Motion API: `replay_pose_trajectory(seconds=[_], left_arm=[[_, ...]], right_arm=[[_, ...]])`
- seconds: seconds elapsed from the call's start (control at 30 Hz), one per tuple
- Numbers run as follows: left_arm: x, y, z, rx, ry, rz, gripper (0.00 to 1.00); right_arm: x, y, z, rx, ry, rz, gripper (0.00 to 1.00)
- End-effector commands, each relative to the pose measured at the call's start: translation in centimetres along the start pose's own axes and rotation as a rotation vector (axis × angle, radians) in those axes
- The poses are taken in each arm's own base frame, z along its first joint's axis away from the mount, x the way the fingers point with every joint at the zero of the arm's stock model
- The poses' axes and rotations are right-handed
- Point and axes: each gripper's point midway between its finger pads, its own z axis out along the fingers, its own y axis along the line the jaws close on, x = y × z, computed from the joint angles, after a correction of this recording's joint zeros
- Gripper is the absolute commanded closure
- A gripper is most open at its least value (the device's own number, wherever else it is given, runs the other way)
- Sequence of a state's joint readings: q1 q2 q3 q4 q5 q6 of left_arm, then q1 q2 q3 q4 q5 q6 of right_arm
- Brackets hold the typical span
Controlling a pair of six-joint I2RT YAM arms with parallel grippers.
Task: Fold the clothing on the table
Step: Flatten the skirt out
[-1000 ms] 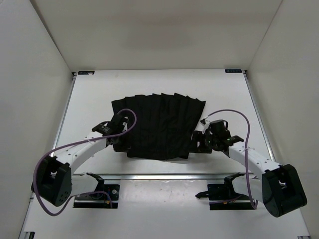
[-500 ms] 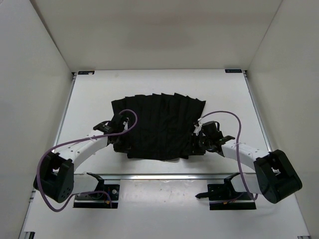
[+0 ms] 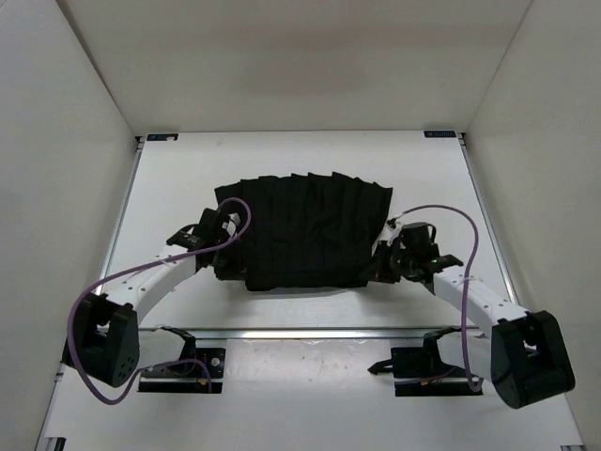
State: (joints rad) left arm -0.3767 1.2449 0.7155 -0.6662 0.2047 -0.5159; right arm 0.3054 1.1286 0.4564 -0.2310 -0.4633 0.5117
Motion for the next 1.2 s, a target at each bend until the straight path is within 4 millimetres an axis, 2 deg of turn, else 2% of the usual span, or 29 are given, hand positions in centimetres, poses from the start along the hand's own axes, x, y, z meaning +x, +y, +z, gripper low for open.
replay_pose_trajectory(seconds=[0.0, 0.03, 0.07, 0.1, 0.13, 0.17, 0.2, 0.23, 0.27, 0.3, 0.33, 0.37, 0.4, 0.43, 0.47, 0.5, 0.53, 0.57, 0.6, 0.63, 0.67, 0.7, 0.73, 0.77, 0.8, 0.9, 1.03, 1.13, 1.17], left_arm=[[-4.3, -0.4, -1.0, 0.035, -0.139, 0.005, 1.00], [-6.4, -1.8, -1.9, 0.076, -0.182, 0.016, 1.00], [-9.1, -3.6, -2.8, 0.109, -0.223, 0.057, 1.00], [-10.6, -4.4, -2.5, 0.112, -0.229, 0.078, 1.00], [-14.6, -6.9, -5.0, 0.151, -0.325, 0.118, 1.00], [-18.1, -9.1, -7.0, 0.173, -0.400, 0.156, 1.00], [-19.9, -10.1, -7.5, 0.177, -0.427, 0.182, 1.00], [-23.4, -12.2, -11.3, 0.209, -0.544, 0.202, 1.00], [-26.1, -14.0, -14.3, 0.224, -0.642, 0.230, 1.00], [-27.3, -14.7, -15.9, 0.238, -0.693, 0.232, 1.00], [-29.5, -15.8, -20.1, 0.255, -0.831, 0.249, 1.00], [-30.2, -16.0, -22.3, 0.248, -0.904, 0.246, 1.00], [-31.0, -15.4, -23.6, 0.210, -0.965, 0.219, 1.00], [-30.7, -15.0, -23.6, 0.193, -0.969, 0.211, 1.00], [-30.7, -14.3, -23.6, 0.192, -0.959, 0.205, 1.00], [-29.8, -13.3, -21.2, 0.193, -0.879, 0.199, 1.00], [-28.9, -12.6, -20.6, 0.180, -0.853, 0.188, 1.00], [-27.2, -11.4, -18.4, 0.157, -0.799, 0.178, 1.00], [-24.9, -9.5, -14.8, 0.101, -0.718, 0.159, 1.00], [-23.6, -8.9, -15.0, 0.099, -0.719, 0.133, 1.00], [-20.9, -7.5, -12.5, 0.075, -0.647, 0.115, 1.00], [-18.4, -5.6, -9.7, 0.054, -0.565, 0.071, 1.00], [-16.7, -5.1, -9.0, 0.058, -0.524, 0.043, 1.00], [-13.7, -3.7, -6.9, 0.047, -0.439, 0.019, 1.00], [-11.4, -2.5, -5.3, 0.027, -0.379, -0.013, 1.00], [-6.9, -1.6, -3.9, 0.013, -0.293, -0.052, 1.00], [-3.8, 0.3, -2.7, -0.027, -0.194, -0.145, 1.00], [-2.8, 1.4, -2.4, -0.069, -0.177, -0.177, 1.00], [-2.5, 1.6, -2.3, -0.075, -0.176, -0.186, 0.96]], right_arm=[[-6.5, -1.2, -3.2, 0.079, -0.170, -0.047, 1.00], [-8.9, -0.3, -4.1, 0.069, -0.212, -0.092, 1.00], [-10.5, -0.8, -4.4, 0.089, -0.219, -0.085, 1.00], [-13.5, -0.4, -5.1, 0.103, -0.229, -0.116, 1.00], [-18.6, 2.1, -7.5, 0.087, -0.332, -0.209, 1.00], [-19.8, 1.8, -7.2, 0.116, -0.301, -0.202, 1.00], [-23.8, 3.7, -8.8, 0.119, -0.351, -0.269, 1.00], [-28.3, 7.1, -12.3, 0.118, -0.476, -0.364, 1.00], [-30.0, 7.4, -12.8, 0.132, -0.500, -0.377, 1.00], [-33.1, 9.6, -15.7, 0.125, -0.594, -0.420, 1.00], [-35.1, 11.9, -18.5, 0.099, -0.678, -0.454, 1.00], [-36.4, 12.4, -20.4, 0.095, -0.739, -0.461, 1.00], [-36.9, 12.8, -21.3, 0.090, -0.776, -0.480, 1.00], [-36.8, 12.3, -21.4, 0.090, -0.783, -0.474, 1.00], [-36.3, 11.2, -20.1, 0.103, -0.748, -0.472, 1.00], [-35.4, 8.8, -19.2, 0.136, -0.710, -0.430, 1.00], [-34.6, 8.0, -19.0, 0.140, -0.696, -0.420, 1.00], [-32.5, 5.5, -16.5, 0.155, -0.621, -0.385, 1.00], [-31.4, 5.2, -16.2, 0.153, -0.614, -0.382, 1.00], [-28.9, 3.5, -14.3, 0.166, -0.555, -0.360, 1.00], [-25.9, 2.0, -12.4, 0.177, -0.490, -0.330, 1.00], [-24.3, 1.3, -11.3, 0.179, -0.449, -0.320, 1.00], [-20.9, 0.3, -9.2, 0.171, -0.365, -0.297, 1.00], [-17.9, -0.6, -7.6, 0.163, -0.303, -0.262, 1.00], [-16.5, -0.8, -6.7, 0.148, -0.274, -0.242, 1.00], [-9.5, -2.0, -3.6, 0.101, -0.125, -0.142, 1.00], [-6.1, -1.9, -2.4, 0.063, -0.050, -0.088, 1.00], [-5.5, -1.5, -1.8, 0.051, -0.024, -0.100, 0.99], [-5.2, -1.5, -1.5, 0.051, -0.010, -0.100, 1.00]])
